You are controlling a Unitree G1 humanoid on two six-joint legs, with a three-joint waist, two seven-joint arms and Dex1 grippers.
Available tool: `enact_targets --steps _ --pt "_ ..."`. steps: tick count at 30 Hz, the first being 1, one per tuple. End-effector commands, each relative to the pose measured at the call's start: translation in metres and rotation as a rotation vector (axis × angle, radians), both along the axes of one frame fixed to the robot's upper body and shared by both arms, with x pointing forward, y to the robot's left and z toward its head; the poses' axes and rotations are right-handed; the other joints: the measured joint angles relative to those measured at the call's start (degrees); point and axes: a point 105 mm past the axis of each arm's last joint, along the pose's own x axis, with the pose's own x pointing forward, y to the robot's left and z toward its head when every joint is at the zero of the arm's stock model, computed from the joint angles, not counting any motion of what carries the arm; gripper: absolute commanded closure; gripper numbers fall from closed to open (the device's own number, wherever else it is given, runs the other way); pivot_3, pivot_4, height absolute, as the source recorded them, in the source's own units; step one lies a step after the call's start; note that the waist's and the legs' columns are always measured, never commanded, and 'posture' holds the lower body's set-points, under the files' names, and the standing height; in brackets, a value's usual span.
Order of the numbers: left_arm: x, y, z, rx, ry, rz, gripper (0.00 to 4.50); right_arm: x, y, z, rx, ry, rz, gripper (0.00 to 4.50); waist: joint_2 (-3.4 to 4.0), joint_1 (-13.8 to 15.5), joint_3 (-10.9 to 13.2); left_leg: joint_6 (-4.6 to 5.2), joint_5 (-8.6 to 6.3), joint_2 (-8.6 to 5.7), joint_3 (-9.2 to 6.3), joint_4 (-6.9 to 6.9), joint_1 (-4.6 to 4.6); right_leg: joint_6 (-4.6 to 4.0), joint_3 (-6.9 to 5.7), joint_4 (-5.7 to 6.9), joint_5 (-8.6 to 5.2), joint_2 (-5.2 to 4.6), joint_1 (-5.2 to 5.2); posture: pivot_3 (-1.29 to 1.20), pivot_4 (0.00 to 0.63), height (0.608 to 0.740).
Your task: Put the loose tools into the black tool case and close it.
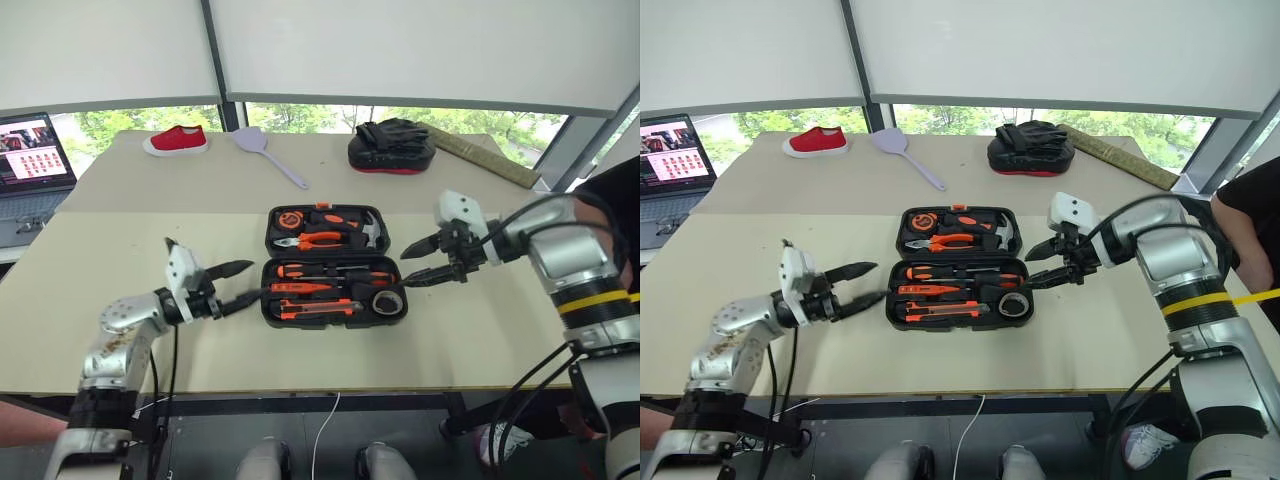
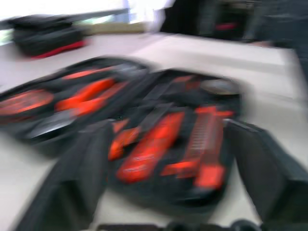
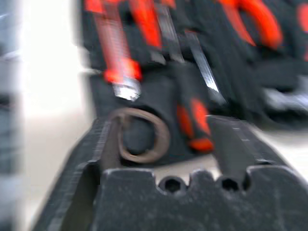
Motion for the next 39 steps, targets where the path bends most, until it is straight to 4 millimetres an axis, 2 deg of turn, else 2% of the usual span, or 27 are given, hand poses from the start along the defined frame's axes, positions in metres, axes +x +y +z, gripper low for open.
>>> enact_targets --steps 1,4,5,6,9,13,15,20,24,31,37,39 --pt "0.036 0.019 0.000 0.006 0.063 0.241 2.75 0.029 -0.011 0.003 0.023 -0.248 -0.157 2.84 -0.03 0.0 0.0 0.00 0.01 0.01 0.05 -0.01 -0.01 0.00 0.01 0.00 0.01 0.00 -0.05 0.00 0.150 0.740" --pt "0.049 0.011 -0.014 0.070 0.116 0.260 3.81 0.040 -0.009 -0.011 0.026 -0.261 -0.199 3.86 -0.05 -0.3 0.1 -0.02 0.03 -0.02 0.11 -0.01 -0.01 0.00 0.03 0.03 0.01 0.03 -0.02 0.00 0.150 0.740" --pt "0.051 0.008 -0.017 0.084 0.124 0.254 4.29 0.043 -0.008 -0.015 0.024 -0.258 -0.206 4.31 -0.05 -0.4 0.1 -0.02 0.03 -0.02 0.14 -0.02 0.00 0.01 0.05 0.03 0.01 0.02 0.00 0.00 0.150 0.740" --pt "0.054 0.003 -0.022 0.094 0.156 0.246 4.48 0.046 -0.006 -0.019 0.027 -0.256 -0.214 4.49 -0.05 -0.5 0.1 -0.02 0.03 -0.04 0.15 -0.03 -0.02 0.02 0.06 0.02 0.01 0.02 -0.01 0.00 0.150 0.740" --pt "0.061 -0.018 -0.026 0.102 0.191 0.186 4.48 0.051 0.009 -0.030 0.047 -0.241 -0.205 4.49 -0.06 -0.9 0.1 -0.01 0.02 -0.05 0.18 -0.09 -0.02 0.03 0.06 -0.01 0.01 0.03 -0.01 0.00 0.150 0.740" --pt "0.062 -0.039 -0.025 0.132 0.188 0.088 4.48 0.051 0.030 -0.031 0.075 -0.246 -0.123 4.49 -0.08 -1.4 0.1 -0.03 0.04 -0.04 0.17 -0.09 -0.02 0.03 0.07 0.03 0.01 0.06 -0.02 0.00 0.150 0.740" --pt "0.063 -0.044 -0.023 0.137 0.171 0.064 4.48 0.051 0.035 -0.032 0.068 -0.273 -0.100 4.49 -0.09 -1.4 0.1 -0.03 0.04 -0.04 0.17 -0.11 -0.01 0.04 0.09 0.03 0.01 0.06 -0.01 0.00 0.150 0.740" --pt "0.054 -0.059 -0.023 0.152 0.152 -0.066 4.48 0.038 0.042 -0.044 0.085 -0.209 0.000 4.49 -0.08 -1.5 0.1 -0.03 0.03 -0.04 0.17 -0.13 -0.02 0.03 0.09 0.02 0.01 0.06 -0.01 0.00 0.150 0.740" --pt "0.039 -0.052 -0.024 0.185 0.152 -0.123 4.48 0.025 0.035 -0.047 0.094 -0.176 0.040 4.49 -0.08 -1.5 0.1 -0.03 0.03 -0.04 0.16 -0.22 -0.02 0.04 0.08 -0.01 0.01 0.06 -0.02 0.00 0.150 0.740" --pt "0.025 -0.029 -0.029 0.187 0.218 -0.082 4.48 0.005 0.012 -0.049 0.088 -0.195 0.012 4.49 -0.07 -1.3 0.1 0.00 -0.02 -0.04 0.16 -0.28 -0.03 0.05 0.08 -0.06 0.00 0.04 -0.03 0.00 0.150 0.740" --pt "0.029 -0.008 -0.028 0.200 0.248 -0.003 4.48 0.003 -0.009 -0.047 0.075 -0.196 -0.074 4.49 -0.08 -1.3 0.1 -0.08 0.04 -0.04 0.14 -0.25 0.04 0.05 0.08 0.02 0.00 0.04 -0.01 0.00 0.150 0.740" --pt "0.026 -0.001 -0.021 0.173 0.291 -0.019 3.96 0.000 -0.014 -0.040 0.099 -0.160 -0.086 4.50 -0.08 -1.3 0.1 -0.10 0.07 -0.03 0.12 -0.25 0.06 0.04 0.08 0.05 0.01 0.05 -0.01 0.00 0.150 0.740"
